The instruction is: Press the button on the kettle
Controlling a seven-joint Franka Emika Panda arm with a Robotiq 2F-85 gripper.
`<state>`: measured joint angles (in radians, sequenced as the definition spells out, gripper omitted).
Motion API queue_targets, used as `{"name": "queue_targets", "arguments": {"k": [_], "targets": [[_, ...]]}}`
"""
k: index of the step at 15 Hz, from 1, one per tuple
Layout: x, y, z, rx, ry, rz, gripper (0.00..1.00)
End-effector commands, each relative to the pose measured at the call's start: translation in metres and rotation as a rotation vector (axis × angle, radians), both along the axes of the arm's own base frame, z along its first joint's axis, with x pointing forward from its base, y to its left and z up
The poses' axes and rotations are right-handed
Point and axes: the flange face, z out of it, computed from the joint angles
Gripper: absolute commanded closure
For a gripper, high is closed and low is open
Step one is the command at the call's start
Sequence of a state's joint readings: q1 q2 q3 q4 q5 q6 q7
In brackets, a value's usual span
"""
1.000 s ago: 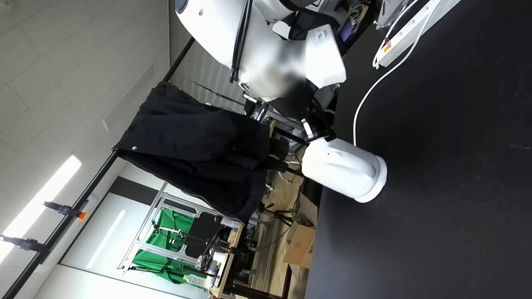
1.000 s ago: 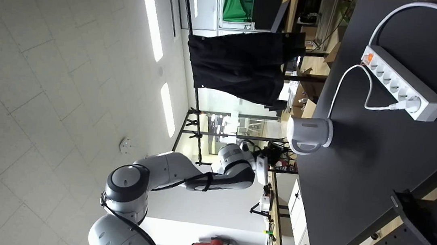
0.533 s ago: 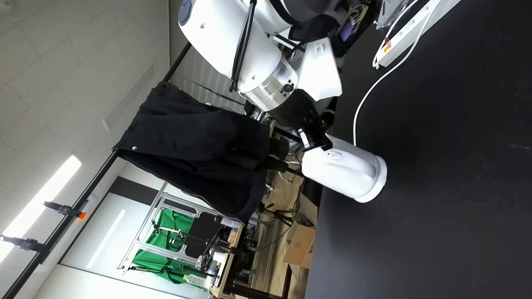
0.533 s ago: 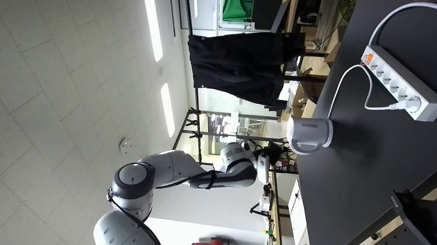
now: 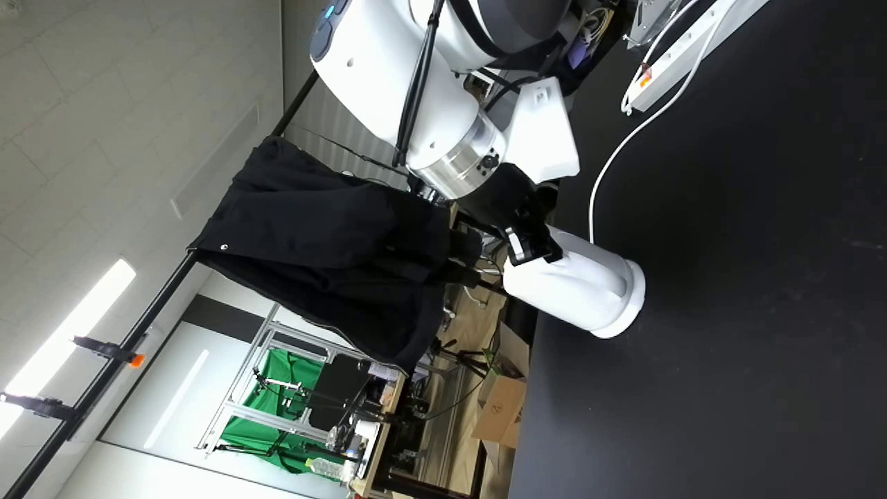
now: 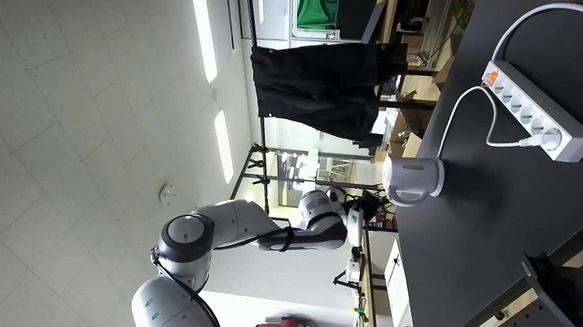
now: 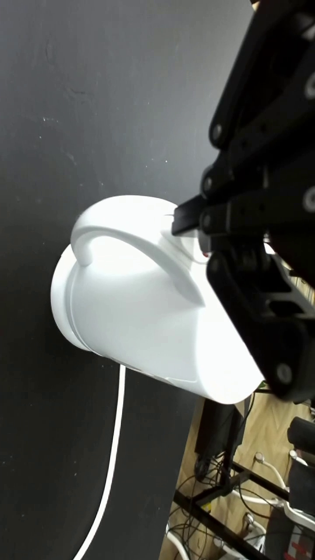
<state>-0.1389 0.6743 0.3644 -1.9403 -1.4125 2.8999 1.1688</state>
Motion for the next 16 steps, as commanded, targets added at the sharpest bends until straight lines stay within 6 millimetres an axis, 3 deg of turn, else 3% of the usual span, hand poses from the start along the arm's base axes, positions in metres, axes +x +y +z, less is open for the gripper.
{"name": "queue_targets", "arguments": {"k": [1, 16], "targets": [[0.008, 0.003, -0.002, 0.017, -0.011, -0.021, 1.00], [0.012, -0.002, -0.016, 0.050, 0.038, -0.073, 1.00]]}}
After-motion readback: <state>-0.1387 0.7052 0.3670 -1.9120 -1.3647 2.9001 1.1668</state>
